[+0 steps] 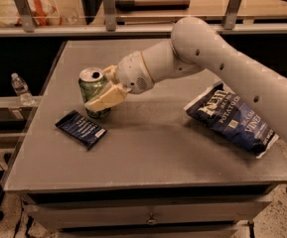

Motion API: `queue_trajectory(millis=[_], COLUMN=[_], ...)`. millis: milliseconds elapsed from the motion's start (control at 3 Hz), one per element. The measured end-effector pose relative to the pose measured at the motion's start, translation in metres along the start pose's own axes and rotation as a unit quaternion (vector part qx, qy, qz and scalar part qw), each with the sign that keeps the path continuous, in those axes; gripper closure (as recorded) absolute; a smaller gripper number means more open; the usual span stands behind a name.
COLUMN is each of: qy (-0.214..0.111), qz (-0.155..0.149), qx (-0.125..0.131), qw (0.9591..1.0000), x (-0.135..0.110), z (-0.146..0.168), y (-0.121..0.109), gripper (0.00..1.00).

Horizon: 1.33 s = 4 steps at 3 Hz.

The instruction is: Move green can near rxbar blueberry

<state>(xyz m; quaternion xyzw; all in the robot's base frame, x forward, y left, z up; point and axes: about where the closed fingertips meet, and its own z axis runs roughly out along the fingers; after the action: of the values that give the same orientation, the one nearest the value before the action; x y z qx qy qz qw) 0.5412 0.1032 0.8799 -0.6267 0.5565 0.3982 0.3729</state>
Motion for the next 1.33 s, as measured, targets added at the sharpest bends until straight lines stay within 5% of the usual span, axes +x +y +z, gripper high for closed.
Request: queue_trajectory(millis=[667, 1333], qy=[-0.003, -0.001], qz=[0.005, 0.005], qx=[-0.001, 0.001], qw=[1.0, 1.0], x=[0.0031, 0.0058], z=[0.0, -0.0044], y=[-0.0025, -0.0045], gripper=[0.07, 0.0])
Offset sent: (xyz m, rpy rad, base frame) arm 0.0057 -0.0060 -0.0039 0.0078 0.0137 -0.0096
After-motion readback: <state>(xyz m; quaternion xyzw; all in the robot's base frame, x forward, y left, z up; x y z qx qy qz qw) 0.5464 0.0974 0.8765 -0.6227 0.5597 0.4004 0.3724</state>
